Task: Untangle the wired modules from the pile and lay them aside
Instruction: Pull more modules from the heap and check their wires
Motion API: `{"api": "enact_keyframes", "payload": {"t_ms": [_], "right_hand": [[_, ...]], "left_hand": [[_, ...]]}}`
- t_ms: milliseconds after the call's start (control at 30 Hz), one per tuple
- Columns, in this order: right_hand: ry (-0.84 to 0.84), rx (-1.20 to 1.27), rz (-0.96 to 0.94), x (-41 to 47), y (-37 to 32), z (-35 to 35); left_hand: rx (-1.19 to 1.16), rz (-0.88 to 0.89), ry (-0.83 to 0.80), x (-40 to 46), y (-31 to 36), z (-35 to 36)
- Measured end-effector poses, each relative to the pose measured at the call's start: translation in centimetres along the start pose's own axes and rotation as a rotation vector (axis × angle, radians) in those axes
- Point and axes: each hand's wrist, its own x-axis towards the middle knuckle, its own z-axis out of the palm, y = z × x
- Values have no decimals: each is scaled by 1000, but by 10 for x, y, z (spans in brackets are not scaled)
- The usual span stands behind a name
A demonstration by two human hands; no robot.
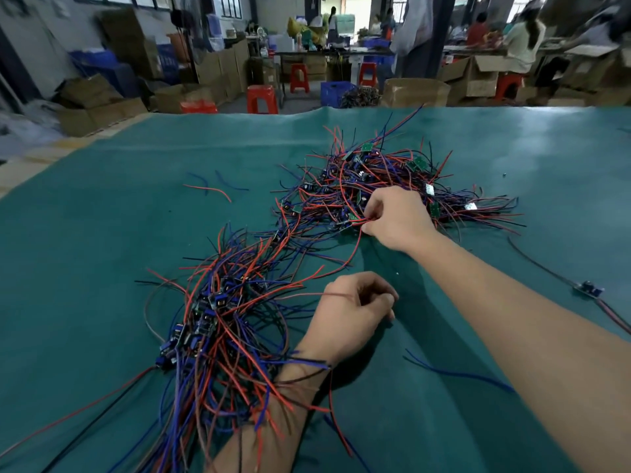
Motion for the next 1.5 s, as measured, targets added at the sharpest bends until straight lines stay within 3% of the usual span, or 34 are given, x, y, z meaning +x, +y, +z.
{"api": "enact_keyframes", "payload": {"t_ms": [267, 333, 500, 633, 700, 800, 1033, 1133, 1367, 1500], "right_hand": [[167, 74, 13, -30, 35, -39], [206, 119, 97, -40, 49, -48], [7, 854, 426, -80, 76, -50], [-76, 1176, 364, -109, 64, -37], [-197, 1250, 320, -117, 53, -28], [-324, 1238, 305, -121, 45, -17], [-414, 1169, 214, -124, 42, -13], [-393, 1109, 197, -125, 41, -14], [-245, 1372, 232, -118, 52, -21], [-332, 1199, 157, -122, 50, -17]], "left_hand": [[-37, -19, 13, 0, 1, 1], [-71, -32, 19, 0, 2, 1], [-183, -32, 67, -2, 5, 3], [-217, -47, 92, -1, 6, 5], [-242, -49, 106, 0, 5, 4], [-256, -24, 123, 0, 3, 3], [-281, 21, 139, 3, -2, 3], [-309, 36, 151, 4, -3, 3], [-323, 6, 184, 4, -3, 4], [-338, 7, 181, 2, 0, 4]]}}
